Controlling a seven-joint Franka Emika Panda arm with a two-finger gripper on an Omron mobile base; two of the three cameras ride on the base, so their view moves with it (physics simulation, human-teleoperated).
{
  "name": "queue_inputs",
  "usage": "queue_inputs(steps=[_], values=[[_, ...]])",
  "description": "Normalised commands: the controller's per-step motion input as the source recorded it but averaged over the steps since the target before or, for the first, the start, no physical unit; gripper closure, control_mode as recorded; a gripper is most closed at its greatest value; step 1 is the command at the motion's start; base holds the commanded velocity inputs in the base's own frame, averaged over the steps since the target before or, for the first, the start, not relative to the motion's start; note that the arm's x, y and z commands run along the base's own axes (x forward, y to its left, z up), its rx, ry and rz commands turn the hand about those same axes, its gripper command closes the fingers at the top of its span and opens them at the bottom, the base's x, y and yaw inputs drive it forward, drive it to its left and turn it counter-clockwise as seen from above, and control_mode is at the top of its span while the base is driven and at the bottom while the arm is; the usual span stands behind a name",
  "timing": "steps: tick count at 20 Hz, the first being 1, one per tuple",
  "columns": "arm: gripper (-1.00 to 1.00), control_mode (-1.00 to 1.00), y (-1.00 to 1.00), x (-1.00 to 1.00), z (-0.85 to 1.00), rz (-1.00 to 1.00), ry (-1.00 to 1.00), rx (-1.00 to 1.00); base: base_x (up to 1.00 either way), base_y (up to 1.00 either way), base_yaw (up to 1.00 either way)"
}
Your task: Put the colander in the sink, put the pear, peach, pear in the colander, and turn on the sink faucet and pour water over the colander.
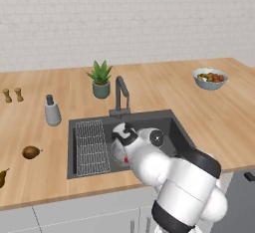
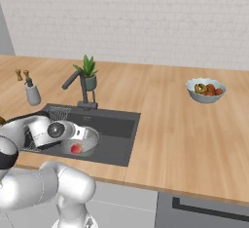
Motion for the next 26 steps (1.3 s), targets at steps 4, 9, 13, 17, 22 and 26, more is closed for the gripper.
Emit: queue_inputs(steps=[4, 9, 13, 17, 22, 26], values=[[-1.0, -1.0, -0.77, 0.13, 1.0, 0.0, -0.02, 0.22, 0.0, 0.0, 0.0], [-1.0, -1.0, -0.68, -0.2, 1.0, 0.0, 0.0, 0.15, 0.0, 0.0, 0.0], [-1.0, -1.0, -0.25, -0.67, 1.0, 0.0, 0.02, 0.03, 0.0, 0.0, 0.0], [-1.0, -1.0, -0.01, -0.89, 1.0, 0.0, 0.08, 0.0, 0.0, 0.0, 0.0], [-1.0, -1.0, 0.0, -0.79, 1.0, 0.0, 0.11, 0.0, 0.0, 0.0, 0.0], [-1.0, -1.0, 0.75, -0.41, 0.52, 0.01, 0.15, 0.0, 0.0, 0.0, 0.0]])
